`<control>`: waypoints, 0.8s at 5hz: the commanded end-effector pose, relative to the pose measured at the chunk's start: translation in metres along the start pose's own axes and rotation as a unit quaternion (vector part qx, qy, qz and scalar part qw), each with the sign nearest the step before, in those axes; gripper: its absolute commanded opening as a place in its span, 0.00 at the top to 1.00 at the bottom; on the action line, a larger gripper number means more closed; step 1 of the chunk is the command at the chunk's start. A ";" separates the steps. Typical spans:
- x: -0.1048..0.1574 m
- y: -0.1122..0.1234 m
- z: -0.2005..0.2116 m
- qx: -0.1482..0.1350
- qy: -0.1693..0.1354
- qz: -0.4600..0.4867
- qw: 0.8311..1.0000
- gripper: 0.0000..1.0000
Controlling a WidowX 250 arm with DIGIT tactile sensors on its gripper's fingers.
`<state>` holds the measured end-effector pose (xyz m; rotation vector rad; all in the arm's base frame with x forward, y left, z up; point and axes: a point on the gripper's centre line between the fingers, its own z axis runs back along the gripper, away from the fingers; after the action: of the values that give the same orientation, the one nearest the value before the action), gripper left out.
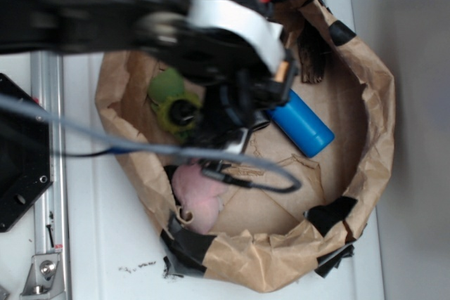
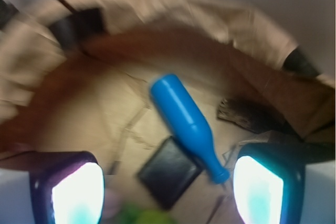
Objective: Grab the blue bottle.
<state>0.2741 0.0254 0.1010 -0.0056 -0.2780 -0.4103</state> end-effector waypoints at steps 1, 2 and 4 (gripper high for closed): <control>0.041 0.025 -0.056 0.025 0.002 -0.059 0.998 0.00; 0.050 0.018 -0.079 0.002 0.007 -0.061 0.998 0.06; 0.046 -0.023 -0.036 0.016 -0.007 -0.039 0.999 1.00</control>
<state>0.3066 -0.0053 0.0585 0.0278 -0.2209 -0.4599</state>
